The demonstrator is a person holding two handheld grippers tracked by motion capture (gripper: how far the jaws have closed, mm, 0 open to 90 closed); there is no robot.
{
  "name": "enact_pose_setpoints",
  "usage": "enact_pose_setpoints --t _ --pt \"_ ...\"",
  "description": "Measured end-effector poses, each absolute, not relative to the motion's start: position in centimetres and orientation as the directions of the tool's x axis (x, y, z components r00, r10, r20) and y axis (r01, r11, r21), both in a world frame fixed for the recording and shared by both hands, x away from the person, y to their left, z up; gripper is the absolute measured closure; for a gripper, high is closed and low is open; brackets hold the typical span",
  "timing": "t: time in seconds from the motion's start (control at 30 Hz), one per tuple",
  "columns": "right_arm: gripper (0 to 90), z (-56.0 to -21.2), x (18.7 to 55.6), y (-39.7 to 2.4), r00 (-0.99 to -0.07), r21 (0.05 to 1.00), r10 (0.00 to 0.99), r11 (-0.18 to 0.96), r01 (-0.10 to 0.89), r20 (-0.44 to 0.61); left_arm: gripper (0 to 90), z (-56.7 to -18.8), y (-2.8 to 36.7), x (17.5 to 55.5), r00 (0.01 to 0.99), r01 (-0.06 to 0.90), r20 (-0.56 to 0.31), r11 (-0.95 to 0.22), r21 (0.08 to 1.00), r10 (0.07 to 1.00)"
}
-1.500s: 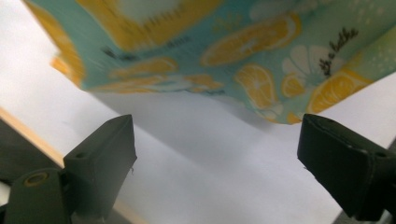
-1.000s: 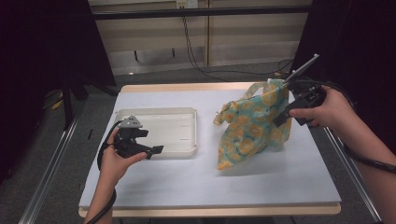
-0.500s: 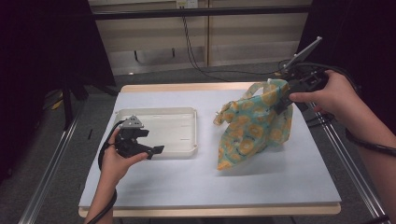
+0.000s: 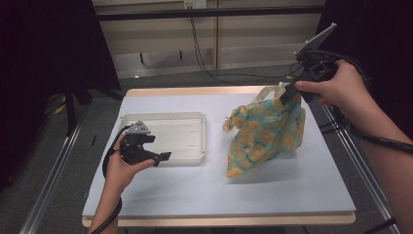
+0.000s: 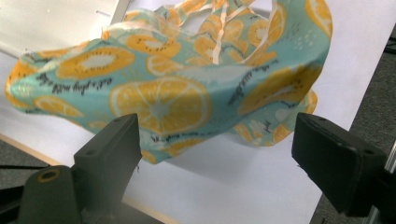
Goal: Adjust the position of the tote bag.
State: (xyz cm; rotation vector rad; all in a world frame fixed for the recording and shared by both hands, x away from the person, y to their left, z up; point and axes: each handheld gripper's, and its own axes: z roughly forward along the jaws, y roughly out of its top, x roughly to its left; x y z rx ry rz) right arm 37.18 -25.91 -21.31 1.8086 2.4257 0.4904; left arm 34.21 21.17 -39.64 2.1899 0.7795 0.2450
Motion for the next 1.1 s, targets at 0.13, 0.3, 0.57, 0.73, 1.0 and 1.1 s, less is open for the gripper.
enact_pose_setpoints --t 0.13,0.3,0.57,0.73,1.0,1.1 --pt "15.0 -21.2 37.9 -25.4 -0.274 0.305 0.952 0.222 0.926 0.138 10.3 -39.5 21.2 34.2 0.799 0.444 -0.079 -0.496 0.746 0.596" --pt "15.0 -21.3 38.6 -25.2 -0.237 0.315 0.960 0.182 0.931 0.148 10.5 -39.5 21.2 34.2 0.799 0.444 -0.080 -0.496 0.746 0.595" --pt "13.7 -22.2 39.3 -24.7 -0.199 0.298 0.970 0.150 0.943 0.141 10.5 -39.7 21.1 34.3 0.799 0.448 -0.082 -0.498 0.743 0.596" --pt "13.0 -22.9 39.6 -24.3 -0.183 0.276 0.976 0.144 0.950 0.120 10.5 -39.6 21.0 34.2 0.797 0.445 -0.076 -0.496 0.746 0.600" --pt "30.0 -23.4 39.2 -23.9 -0.167 0.232 0.980 0.138 0.963 0.110 10.4 -39.8 20.9 34.3 0.800 0.442 -0.071 -0.506 0.741 0.595" --pt "32.7 -23.6 39.2 -23.9 -0.149 0.225 0.982 0.119 0.967 0.119 10.4 -39.8 20.8 34.2 0.801 0.442 -0.072 -0.505 0.742 0.594"
